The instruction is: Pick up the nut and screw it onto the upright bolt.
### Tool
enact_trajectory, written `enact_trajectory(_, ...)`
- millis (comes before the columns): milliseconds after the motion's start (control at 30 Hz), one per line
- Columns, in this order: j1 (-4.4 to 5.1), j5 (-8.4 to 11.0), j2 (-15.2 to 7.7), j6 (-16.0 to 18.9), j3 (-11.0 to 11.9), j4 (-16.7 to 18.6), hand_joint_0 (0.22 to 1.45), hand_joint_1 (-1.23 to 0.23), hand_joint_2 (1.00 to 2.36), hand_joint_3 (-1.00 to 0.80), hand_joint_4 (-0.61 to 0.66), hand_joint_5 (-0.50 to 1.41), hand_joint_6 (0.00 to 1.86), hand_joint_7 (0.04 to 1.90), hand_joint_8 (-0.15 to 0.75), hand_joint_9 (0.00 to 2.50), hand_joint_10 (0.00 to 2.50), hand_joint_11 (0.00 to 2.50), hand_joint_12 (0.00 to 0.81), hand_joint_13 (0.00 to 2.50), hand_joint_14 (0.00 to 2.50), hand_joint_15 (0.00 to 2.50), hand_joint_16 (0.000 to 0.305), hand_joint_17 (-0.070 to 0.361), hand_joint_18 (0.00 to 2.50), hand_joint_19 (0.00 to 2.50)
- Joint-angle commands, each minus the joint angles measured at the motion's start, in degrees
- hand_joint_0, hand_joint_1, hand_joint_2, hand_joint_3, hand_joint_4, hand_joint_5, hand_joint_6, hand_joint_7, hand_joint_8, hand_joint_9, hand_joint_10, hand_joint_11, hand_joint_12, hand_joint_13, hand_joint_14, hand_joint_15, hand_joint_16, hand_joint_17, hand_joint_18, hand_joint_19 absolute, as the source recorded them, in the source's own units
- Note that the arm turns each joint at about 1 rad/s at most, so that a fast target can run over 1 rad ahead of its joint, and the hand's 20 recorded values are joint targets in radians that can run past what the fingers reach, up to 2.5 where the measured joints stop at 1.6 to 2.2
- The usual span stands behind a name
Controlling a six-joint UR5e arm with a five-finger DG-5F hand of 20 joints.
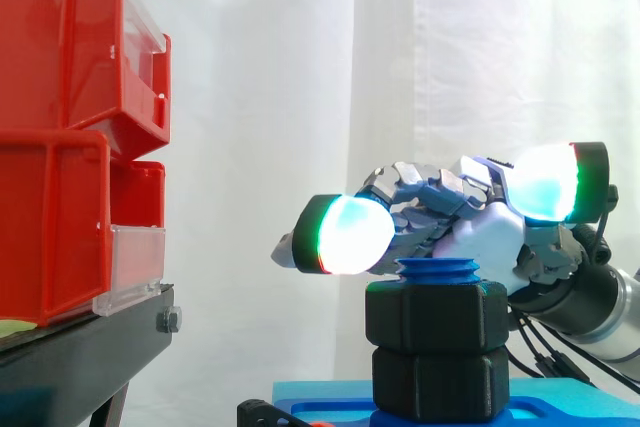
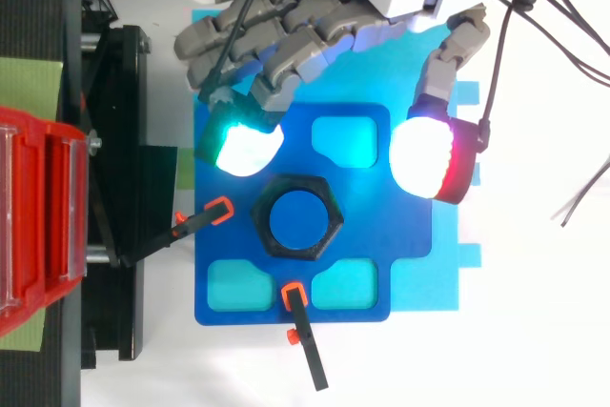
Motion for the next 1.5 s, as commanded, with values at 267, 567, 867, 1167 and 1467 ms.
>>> enact_trajectory(267,0.76,0.39,0.0,0.0,0.1,0.0,0.43,-0.14,1.00,-0.50,0.02,-0.27,0.50,0.55,0.177,0.14,0.00,0.00,0.343,0.03,0.00,0.00,0.058,0.129,0.00,0.00)
enact_trajectory(567,2.70,3.55,0.0,-0.1,0.1,0.7,0.43,-0.10,1.00,-0.50,-0.01,-0.29,0.50,0.55,0.160,0.00,0.00,0.00,0.350,0.00,0.00,0.00,0.060,0.134,0.00,0.00)
enact_trajectory(867,4.01,7.25,-0.1,-0.4,-0.2,-1.1,0.43,-0.09,1.00,-0.50,-0.01,-0.29,0.50,0.54,0.162,0.00,0.00,0.00,0.350,0.00,0.00,0.00,0.060,0.135,0.00,0.00)
enact_trajectory(1167,5.16,9.62,0.0,-2.5,-2.1,-3.0,0.42,-0.09,1.00,-0.50,-0.01,-0.29,0.50,0.55,0.170,0.00,0.00,0.00,0.354,0.00,0.00,0.00,0.061,0.137,0.00,0.00)
enact_trajectory(1467,6.04,10.23,0.0,-5.3,-2.3,-5.5,0.38,-0.15,1.00,-0.50,0.04,-0.30,0.50,0.59,0.198,0.00,0.00,0.00,0.376,0.00,0.00,0.00,0.065,0.145,0.00,0.00)
